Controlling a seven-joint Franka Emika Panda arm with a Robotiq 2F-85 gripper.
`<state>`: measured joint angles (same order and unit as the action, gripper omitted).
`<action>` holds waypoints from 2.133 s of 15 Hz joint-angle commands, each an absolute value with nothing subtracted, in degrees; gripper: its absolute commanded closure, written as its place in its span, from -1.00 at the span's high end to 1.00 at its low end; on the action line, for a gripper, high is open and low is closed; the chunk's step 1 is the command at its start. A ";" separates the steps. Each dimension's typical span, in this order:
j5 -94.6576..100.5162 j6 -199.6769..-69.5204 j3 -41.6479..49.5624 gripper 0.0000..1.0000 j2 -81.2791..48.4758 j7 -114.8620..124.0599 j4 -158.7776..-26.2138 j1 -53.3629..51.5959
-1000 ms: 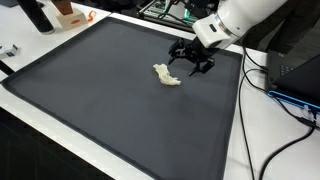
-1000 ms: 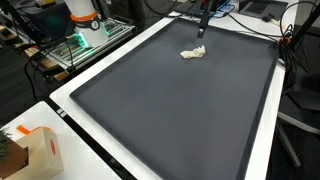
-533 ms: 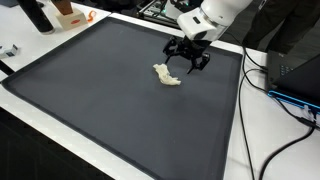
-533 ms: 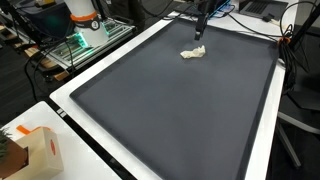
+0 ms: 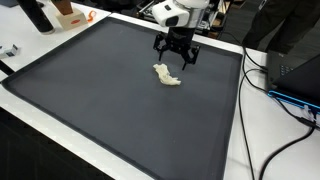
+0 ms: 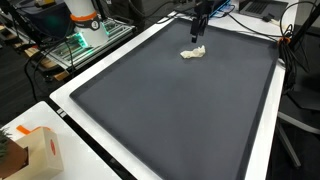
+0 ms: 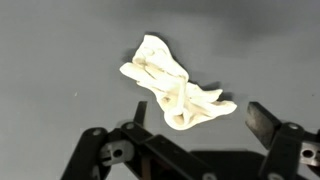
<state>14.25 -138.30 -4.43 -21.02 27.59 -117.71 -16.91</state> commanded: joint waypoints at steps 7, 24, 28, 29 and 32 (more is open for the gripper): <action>-8.07 -143.37 -5.48 1.00 -12.45 23.67 -126.48 -9.46; -15.06 -141.74 -5.30 1.00 -12.32 20.38 -123.93 -7.60; -9.09 -139.56 -5.84 1.00 -17.88 16.24 -118.17 -9.05; -8.26 -138.85 -6.09 1.00 -19.28 15.13 -116.83 -9.26; -6.04 -137.11 -6.45 1.00 -24.03 12.72 -112.54 -10.11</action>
